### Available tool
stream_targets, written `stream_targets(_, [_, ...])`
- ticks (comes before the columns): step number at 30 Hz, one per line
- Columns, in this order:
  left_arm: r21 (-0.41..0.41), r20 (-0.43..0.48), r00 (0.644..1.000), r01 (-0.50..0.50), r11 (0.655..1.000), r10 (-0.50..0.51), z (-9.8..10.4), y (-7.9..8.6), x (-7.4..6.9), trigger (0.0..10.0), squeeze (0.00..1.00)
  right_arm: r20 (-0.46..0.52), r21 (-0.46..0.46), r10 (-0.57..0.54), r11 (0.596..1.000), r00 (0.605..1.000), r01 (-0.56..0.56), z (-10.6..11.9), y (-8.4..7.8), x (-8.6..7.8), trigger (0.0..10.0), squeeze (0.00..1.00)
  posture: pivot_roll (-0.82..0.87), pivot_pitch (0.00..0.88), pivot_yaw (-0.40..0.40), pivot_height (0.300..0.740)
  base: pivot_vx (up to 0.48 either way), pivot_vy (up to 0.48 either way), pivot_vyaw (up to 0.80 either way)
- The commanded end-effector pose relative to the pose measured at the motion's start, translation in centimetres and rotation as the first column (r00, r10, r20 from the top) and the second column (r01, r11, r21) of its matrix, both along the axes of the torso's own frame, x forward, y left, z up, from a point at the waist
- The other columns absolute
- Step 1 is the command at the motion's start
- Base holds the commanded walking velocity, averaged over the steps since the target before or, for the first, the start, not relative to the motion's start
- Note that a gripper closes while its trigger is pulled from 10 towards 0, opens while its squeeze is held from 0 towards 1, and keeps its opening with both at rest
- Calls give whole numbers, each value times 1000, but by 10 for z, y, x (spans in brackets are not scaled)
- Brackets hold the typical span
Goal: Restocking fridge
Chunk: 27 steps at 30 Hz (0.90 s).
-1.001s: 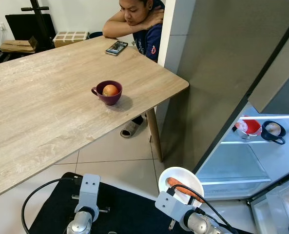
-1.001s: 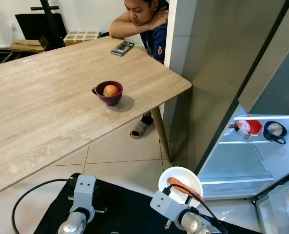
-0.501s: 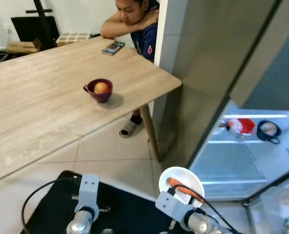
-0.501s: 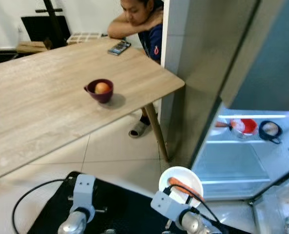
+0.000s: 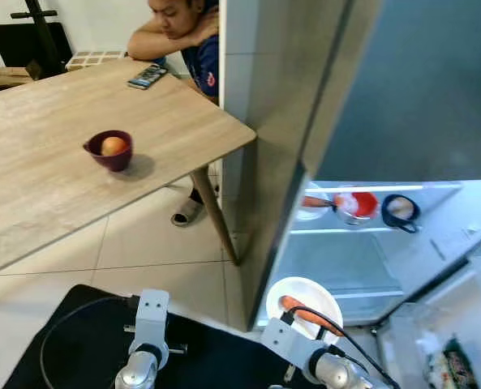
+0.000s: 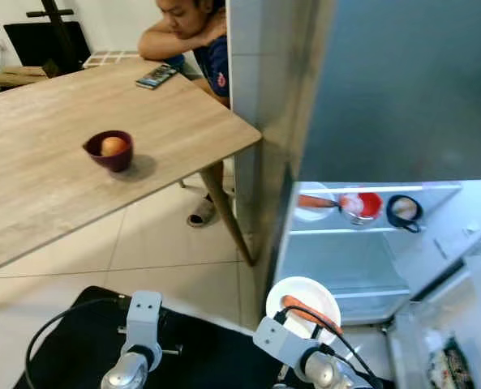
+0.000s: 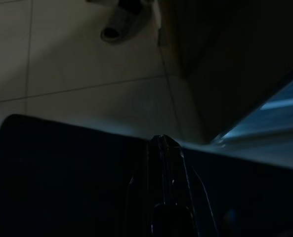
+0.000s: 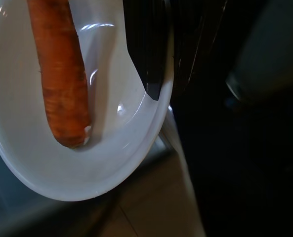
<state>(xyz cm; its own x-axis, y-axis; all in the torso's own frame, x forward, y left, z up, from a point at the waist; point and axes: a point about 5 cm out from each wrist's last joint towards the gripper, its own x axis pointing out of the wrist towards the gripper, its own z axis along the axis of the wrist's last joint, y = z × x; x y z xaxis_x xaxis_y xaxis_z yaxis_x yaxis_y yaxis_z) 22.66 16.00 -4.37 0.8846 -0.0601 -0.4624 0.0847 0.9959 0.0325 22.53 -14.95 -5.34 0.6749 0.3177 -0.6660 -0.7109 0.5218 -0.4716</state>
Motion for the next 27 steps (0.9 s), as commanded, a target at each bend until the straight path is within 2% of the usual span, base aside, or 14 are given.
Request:
stream_targets(1, [-5,-37,999,-8,1000,8,-6,1,-7,10000,0,1,17,-2,1000,1000,2,0,4,0,10000,0,-107,119,-41,740,0,-349,0])
stream_targets(16, [2,-41,999,1,1000,-1,-6,3,-8,10000,0,2,15,-2,1000,1000,2,0,5,0,10000,0,-110,114,-38,740,0,-345,0])
stream_targets(27, [5,-40,999,-3,1000,3,-6,3,-8,10000,0,5,15,3,1000,1000,-3,1,5,1,10000,0,-112,106,-38,740,0,0,0])
